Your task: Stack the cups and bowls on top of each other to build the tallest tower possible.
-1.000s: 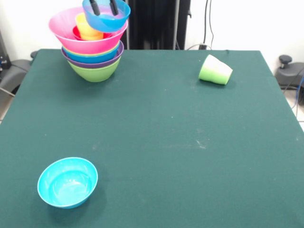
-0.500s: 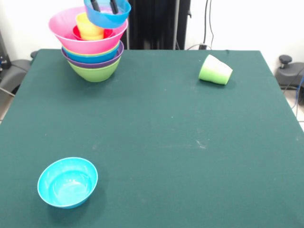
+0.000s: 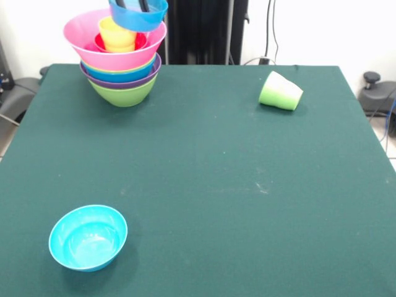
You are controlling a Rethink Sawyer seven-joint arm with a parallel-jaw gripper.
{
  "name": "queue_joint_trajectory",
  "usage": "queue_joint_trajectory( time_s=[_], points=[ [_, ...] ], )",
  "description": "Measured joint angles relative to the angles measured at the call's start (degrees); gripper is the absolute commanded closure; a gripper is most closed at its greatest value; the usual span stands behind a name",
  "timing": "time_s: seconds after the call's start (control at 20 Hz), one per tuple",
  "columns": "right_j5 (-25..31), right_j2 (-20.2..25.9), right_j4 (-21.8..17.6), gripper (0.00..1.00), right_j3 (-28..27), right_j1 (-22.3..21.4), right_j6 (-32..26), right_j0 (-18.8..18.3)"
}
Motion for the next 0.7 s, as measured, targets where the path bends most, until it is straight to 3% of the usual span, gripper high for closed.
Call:
queue_joint_trajectory(
  time_s=[0.7],
  points=[
    [0.02,1.29,3.06,0.00,-0.48,-1.48,0.00,-3.33]
  ],
)
